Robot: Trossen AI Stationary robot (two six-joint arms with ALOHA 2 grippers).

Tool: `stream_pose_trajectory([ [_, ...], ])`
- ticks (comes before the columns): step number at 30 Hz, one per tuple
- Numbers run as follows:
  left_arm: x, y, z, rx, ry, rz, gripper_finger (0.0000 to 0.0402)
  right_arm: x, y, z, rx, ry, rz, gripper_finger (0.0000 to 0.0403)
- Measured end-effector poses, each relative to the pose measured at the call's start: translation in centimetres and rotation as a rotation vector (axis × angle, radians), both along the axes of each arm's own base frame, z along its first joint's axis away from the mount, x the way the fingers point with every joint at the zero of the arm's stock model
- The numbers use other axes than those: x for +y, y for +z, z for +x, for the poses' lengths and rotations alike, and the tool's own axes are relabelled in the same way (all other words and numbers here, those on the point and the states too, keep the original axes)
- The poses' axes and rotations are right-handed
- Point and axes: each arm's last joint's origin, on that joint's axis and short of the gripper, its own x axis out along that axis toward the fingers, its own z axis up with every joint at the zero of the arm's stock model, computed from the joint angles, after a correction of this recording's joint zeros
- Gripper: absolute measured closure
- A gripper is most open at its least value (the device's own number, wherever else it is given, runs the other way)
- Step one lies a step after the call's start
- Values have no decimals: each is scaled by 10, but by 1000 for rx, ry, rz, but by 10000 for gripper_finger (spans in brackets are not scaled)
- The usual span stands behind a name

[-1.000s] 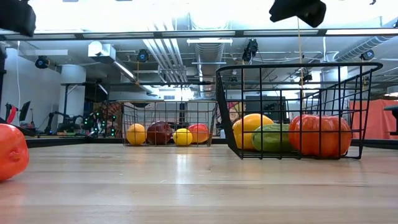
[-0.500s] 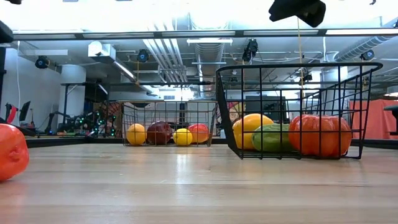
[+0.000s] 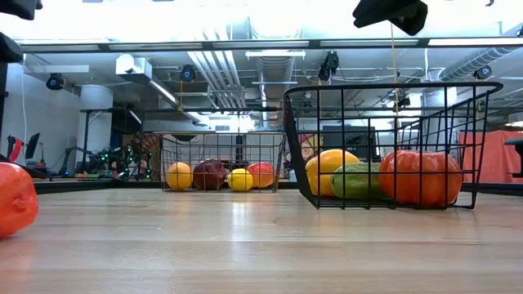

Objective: Sort produce into baskets
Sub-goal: Put the red tomato into the silver wire basket

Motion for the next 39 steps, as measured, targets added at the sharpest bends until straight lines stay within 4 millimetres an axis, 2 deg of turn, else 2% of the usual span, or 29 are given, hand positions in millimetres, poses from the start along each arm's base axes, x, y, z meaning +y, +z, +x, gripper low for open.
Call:
stream_pose_trajectory([
  [13,10,-20,-9,39,77,50,401,0,0,0,0,0,-1,339],
  [21,12,-21,-9,23,82,68,401,0,0,1,-7,-6,-2,339],
  [29,5,-9,-26,-16,-1,33,401,7,-7,22,-45,6,-31,339],
  [32,2,-2,-32,-58,-23,2,402,11,-4,34,-46,7,-36,339],
  [39,-7,1,-34,-173,-62,-19,402,28,2,79,-21,80,-131,339],
])
